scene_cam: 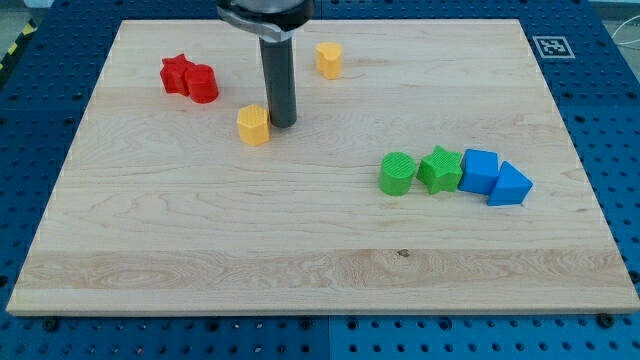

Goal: Push yellow hexagon towards red circle

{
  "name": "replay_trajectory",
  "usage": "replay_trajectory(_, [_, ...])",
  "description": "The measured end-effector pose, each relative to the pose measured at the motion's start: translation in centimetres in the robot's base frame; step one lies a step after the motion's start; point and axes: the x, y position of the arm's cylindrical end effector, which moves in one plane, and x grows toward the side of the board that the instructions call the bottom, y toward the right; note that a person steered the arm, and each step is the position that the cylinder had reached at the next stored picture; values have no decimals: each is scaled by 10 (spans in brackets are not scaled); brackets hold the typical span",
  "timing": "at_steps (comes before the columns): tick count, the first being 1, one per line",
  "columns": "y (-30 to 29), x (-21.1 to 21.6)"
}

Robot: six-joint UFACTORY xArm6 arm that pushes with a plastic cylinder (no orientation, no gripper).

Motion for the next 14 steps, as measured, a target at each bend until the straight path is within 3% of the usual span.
replay_trajectory(2, [52,44])
replay_trajectory(4, [52,94])
replay_trajectory(7, [34,72])
replay_trajectory(9, [34,36])
replay_trajectory(11, [41,105])
replay_trajectory(12, [9,98])
replay_trajectory(14, [-12,41])
